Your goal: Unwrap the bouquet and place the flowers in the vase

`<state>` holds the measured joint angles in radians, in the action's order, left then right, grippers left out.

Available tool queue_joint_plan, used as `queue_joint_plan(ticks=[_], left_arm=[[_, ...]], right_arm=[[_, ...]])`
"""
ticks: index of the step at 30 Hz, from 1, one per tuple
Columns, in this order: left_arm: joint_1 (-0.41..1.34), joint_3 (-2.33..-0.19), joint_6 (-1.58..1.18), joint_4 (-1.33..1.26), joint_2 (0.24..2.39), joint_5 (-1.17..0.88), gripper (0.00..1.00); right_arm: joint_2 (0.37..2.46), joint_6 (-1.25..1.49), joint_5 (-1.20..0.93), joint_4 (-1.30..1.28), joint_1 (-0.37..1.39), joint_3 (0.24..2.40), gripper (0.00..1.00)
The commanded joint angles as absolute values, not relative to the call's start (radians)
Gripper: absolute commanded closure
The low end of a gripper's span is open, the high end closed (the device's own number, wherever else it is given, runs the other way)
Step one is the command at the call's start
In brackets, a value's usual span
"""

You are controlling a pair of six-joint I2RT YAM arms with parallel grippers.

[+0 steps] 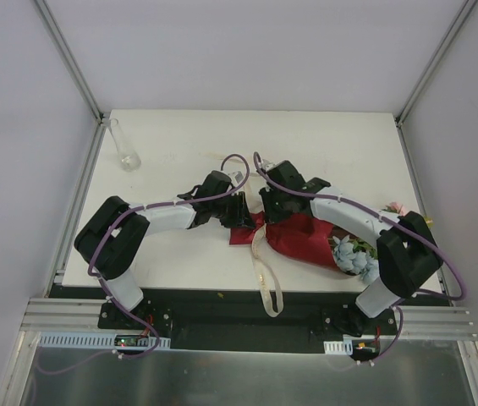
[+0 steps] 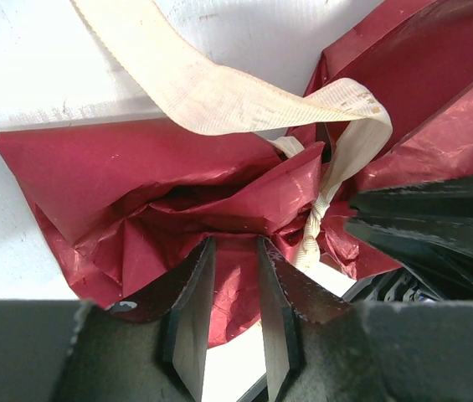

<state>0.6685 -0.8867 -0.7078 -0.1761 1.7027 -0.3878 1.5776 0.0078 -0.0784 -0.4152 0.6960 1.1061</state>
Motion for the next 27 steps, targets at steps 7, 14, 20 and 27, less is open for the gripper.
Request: queue_joint_plan(ticks=[7,14,20,27], left_arm=[[0.684,-0.874,-0.712,-0.175,1.695,-0.399,0.72],[0.686,-0.874,-0.712,-0.175,1.697,-0.399,0.72],[0.684,-0.874,-0.712,-0.175,1.695,-0.397,0.72],[0.687,-0.876,-0.712,-0.175,1.697,-0.397,0.72]], right_arm=[[1.628,-0.051,-0.009,-0.44,0.716,1.173,0.8],[1.649,-0.06,-0.008,-0.44,0.735,1.193,0.81],[1.67,-0.06,-0.006,-0.443,0.739,1.195,0.82],[1.687,-0.06,0.031,-0.448,0.744,1.19,0.85]])
